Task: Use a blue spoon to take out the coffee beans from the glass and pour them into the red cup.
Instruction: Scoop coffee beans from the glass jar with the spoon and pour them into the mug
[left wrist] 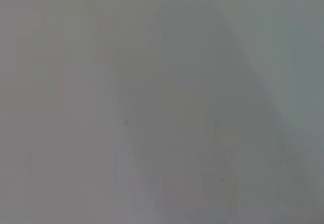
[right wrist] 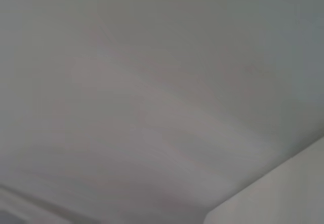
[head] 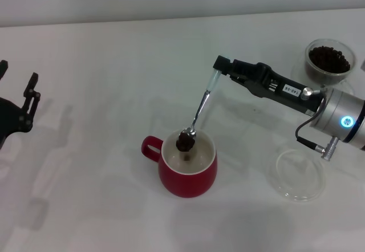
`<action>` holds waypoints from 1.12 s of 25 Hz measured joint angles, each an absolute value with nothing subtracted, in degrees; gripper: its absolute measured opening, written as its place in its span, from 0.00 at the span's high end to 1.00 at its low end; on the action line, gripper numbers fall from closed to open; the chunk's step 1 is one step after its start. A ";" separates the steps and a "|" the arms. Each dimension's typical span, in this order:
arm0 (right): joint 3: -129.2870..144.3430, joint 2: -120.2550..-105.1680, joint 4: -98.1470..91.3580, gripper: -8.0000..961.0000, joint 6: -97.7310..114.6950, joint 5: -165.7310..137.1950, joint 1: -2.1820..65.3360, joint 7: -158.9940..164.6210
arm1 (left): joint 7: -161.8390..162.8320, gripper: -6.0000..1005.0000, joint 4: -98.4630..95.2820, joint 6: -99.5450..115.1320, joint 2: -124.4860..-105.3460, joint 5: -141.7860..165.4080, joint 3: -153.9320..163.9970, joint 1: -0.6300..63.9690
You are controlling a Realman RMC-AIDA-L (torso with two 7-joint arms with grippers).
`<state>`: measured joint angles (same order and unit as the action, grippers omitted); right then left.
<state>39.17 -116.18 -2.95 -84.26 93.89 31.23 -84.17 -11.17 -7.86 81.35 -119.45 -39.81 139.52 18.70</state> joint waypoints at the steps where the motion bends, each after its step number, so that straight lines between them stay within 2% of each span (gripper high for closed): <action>1: 39.53 -116.16 -3.29 0.84 -84.65 93.89 31.30 -84.90 | -11.17 0.51 -7.88 81.37 -119.48 -39.81 139.56 18.67; 28: 45.02 -115.65 -9.27 0.84 -91.28 94.44 32.78 -107.47 | -11.26 0.51 -8.64 80.76 -119.51 -40.24 139.31 18.72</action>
<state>45.02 -115.65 -9.27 -91.28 94.44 32.78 -107.47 -11.26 -8.64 80.76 -119.51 -40.24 139.31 18.72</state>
